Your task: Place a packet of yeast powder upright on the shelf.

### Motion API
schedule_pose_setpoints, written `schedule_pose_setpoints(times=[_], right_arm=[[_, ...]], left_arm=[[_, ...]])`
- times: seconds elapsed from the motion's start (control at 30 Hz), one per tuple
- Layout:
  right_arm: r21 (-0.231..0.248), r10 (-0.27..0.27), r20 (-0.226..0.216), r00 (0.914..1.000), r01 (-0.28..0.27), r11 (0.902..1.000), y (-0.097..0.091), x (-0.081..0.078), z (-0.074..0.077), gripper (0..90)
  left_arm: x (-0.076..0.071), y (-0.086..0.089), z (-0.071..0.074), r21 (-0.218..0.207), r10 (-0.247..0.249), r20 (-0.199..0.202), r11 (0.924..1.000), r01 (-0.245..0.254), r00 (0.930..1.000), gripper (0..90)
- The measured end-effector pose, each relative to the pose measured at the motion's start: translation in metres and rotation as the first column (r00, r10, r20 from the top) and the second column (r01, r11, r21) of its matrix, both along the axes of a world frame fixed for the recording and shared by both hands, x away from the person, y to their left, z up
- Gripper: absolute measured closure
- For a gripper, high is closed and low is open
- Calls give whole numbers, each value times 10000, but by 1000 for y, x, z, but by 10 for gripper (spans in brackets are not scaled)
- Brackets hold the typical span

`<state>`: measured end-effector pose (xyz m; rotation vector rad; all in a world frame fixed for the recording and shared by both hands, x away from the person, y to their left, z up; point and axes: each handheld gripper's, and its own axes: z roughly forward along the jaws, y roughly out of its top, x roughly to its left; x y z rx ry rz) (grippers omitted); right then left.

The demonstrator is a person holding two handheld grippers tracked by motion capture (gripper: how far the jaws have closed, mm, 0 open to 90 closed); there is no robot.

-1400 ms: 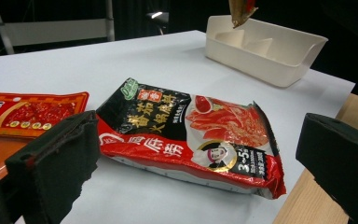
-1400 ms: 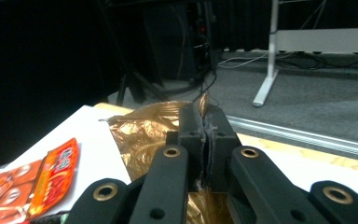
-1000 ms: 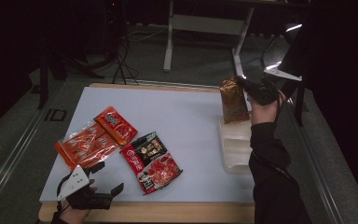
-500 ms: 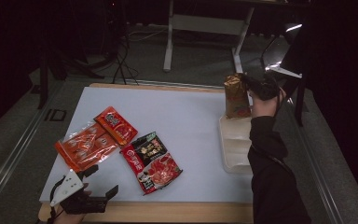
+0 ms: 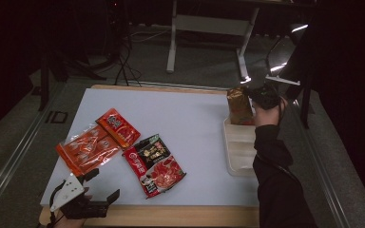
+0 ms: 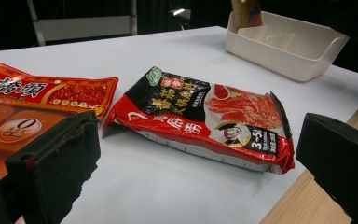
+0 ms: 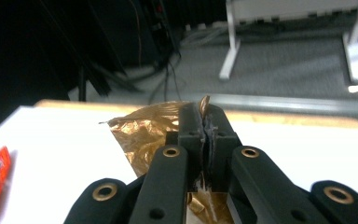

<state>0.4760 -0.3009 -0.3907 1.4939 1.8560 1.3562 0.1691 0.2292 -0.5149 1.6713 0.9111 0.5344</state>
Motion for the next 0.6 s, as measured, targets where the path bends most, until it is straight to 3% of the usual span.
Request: schedule_pose_setpoints(times=[0.2,0.43,0.6], right_arm=[[-220,-8,-516,9987,-3,9998,-13,-8,-14,866],[-375,-175,-567,9982,153,9992,-30,-21,-13,861],[-161,-360,-662,9972,350,9993,-41,-27,-15,854]], left_arm=[[0,0,0,-21,21,8,10000,-21,10000,2],[0,-1,0,-20,-61,-13,10000,61,10000,2],[0,-2,0,-4,-114,6,9999,114,9999,2]])
